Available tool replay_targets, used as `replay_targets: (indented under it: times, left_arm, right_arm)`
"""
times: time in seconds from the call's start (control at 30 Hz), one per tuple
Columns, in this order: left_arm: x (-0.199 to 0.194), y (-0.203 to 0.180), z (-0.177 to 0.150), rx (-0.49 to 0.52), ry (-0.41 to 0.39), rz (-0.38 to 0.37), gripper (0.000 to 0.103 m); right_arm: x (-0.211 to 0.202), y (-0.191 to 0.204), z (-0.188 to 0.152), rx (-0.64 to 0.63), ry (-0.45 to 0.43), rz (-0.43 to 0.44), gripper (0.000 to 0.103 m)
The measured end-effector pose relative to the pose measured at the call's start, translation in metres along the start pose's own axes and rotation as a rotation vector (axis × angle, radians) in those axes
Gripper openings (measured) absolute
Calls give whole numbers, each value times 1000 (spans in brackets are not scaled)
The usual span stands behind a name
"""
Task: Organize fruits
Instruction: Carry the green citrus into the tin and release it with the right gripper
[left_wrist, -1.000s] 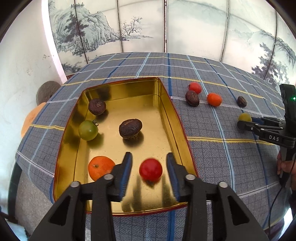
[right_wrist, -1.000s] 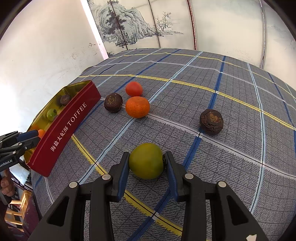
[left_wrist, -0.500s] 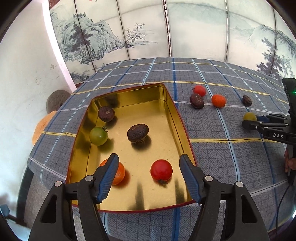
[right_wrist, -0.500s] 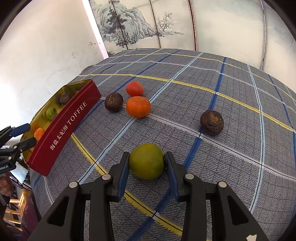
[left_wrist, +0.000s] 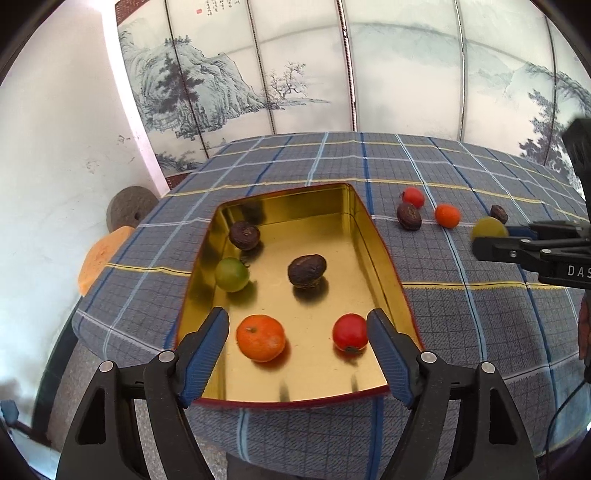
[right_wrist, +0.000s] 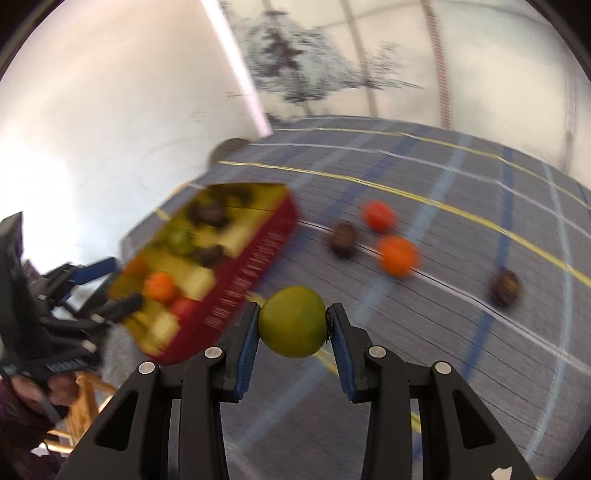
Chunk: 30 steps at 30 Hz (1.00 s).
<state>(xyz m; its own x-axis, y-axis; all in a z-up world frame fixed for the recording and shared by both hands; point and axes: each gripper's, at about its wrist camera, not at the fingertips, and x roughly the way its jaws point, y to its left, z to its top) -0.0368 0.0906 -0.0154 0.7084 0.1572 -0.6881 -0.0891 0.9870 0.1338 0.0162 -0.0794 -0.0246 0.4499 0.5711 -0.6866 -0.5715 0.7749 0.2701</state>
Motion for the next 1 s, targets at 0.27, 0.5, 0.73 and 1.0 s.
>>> replay_targets:
  times: [0.27, 0.5, 0.73, 1.0]
  left_arm:
    - [-7, 30, -13, -39, 4, 42, 80]
    - [-8, 63, -30, -90, 23, 82, 81]
    - [-9, 75, -41, -109, 39, 100, 81]
    - [-20, 63, -33, -53, 14, 93, 81]
  right_arm:
    - [48, 80, 36, -117, 46, 127, 35]
    - [97, 110, 52, -147, 119, 152, 35]
    - [126, 121, 57, -157, 155, 140, 37]
    - [47, 79, 50, -83, -58, 48, 63]
